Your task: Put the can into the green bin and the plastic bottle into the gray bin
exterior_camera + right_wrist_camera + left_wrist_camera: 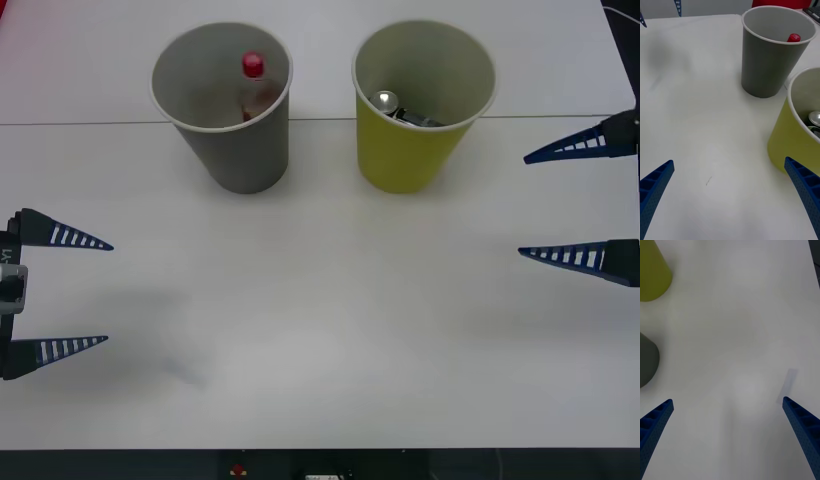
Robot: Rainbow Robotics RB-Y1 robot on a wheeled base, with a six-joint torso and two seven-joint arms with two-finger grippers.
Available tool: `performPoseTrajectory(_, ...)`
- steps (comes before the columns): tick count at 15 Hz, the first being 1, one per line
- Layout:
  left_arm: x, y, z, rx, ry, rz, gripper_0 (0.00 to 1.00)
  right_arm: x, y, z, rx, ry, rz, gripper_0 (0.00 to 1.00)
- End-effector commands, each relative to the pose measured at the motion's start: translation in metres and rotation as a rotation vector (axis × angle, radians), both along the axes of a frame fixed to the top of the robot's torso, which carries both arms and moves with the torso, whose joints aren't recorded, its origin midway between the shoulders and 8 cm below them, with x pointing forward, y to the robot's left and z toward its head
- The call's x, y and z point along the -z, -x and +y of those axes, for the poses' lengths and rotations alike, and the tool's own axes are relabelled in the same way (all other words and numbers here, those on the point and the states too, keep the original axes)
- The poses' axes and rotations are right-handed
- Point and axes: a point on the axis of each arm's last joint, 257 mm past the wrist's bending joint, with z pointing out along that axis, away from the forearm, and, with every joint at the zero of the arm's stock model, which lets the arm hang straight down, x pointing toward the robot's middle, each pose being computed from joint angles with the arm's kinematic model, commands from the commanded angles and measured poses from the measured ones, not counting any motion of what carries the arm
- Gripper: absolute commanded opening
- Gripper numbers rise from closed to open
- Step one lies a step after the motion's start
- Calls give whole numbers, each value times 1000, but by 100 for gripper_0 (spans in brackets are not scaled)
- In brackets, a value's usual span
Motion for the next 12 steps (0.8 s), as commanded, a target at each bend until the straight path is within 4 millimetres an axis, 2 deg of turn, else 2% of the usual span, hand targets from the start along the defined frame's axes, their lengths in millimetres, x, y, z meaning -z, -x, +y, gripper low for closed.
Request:
performPoseTrajectory(1,0,0,0,0,0,0,100,16,3,-26,-13,10,0,100)
performPoseTrajectory(7,0,0,0,0,0,0,100,42,18,-71,16,28,12,100)
performPoseTrajectory(12,0,0,0,0,0,0,100,57,29,-88,36,73,44,100)
